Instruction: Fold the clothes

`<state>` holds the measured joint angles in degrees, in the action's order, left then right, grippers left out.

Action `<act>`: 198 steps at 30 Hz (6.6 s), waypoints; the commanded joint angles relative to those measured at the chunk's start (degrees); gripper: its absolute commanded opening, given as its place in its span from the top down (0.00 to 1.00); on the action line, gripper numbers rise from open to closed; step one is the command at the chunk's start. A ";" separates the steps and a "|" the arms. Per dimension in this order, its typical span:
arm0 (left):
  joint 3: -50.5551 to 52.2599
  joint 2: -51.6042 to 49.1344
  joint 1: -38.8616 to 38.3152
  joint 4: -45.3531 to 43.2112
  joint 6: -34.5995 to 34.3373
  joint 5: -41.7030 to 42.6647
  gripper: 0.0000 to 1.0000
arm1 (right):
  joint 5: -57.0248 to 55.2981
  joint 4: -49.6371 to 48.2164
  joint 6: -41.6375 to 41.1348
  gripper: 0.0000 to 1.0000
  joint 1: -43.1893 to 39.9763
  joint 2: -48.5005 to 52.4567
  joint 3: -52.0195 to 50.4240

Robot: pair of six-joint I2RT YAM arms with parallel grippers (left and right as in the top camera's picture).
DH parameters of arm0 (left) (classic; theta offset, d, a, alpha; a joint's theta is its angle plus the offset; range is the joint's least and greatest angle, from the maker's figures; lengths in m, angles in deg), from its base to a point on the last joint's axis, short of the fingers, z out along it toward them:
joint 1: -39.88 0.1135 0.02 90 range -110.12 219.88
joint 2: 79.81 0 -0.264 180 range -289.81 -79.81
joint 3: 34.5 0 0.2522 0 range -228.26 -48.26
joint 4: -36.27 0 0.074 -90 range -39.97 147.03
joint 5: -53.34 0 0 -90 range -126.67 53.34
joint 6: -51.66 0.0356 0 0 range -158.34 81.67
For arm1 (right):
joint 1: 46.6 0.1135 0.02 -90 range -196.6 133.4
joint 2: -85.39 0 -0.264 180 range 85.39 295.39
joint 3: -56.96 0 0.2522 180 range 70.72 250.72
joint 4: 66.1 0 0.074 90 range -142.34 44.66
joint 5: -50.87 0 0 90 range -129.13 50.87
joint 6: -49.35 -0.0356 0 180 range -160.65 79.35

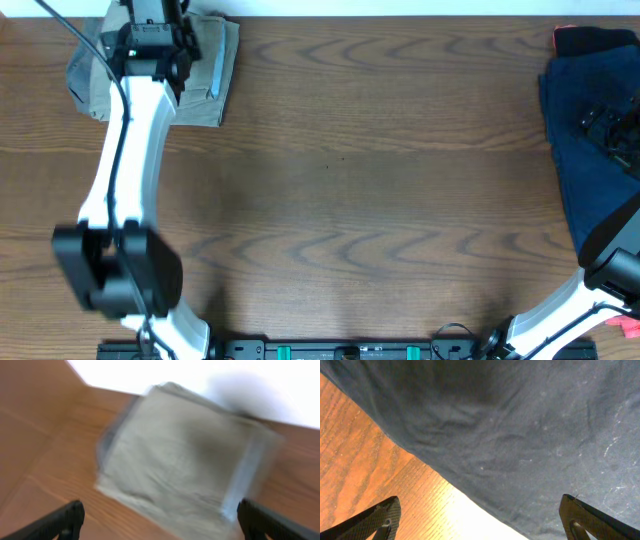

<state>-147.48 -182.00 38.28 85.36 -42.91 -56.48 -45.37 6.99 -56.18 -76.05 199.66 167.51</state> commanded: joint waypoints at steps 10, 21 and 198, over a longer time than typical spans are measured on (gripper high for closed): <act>8.15 22.43 -0.24 17.49 -6.71 20.74 0.02 | -0.39 0.20 -0.72 0.01 -0.11 -1.33 0.68; 33.18 54.71 -0.24 19.47 -17.53 20.94 0.02 | -0.37 0.20 -0.72 0.01 -0.11 -1.33 0.68; 98.99 101.96 0.13 -31.76 -1.84 24.57 0.02 | 19.69 -56.61 2.73 0.01 31.41 -103.38 -76.24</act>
<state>-50.00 -80.39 38.58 52.64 -45.56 -32.50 -29.52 -45.70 -53.73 -44.49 100.30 97.48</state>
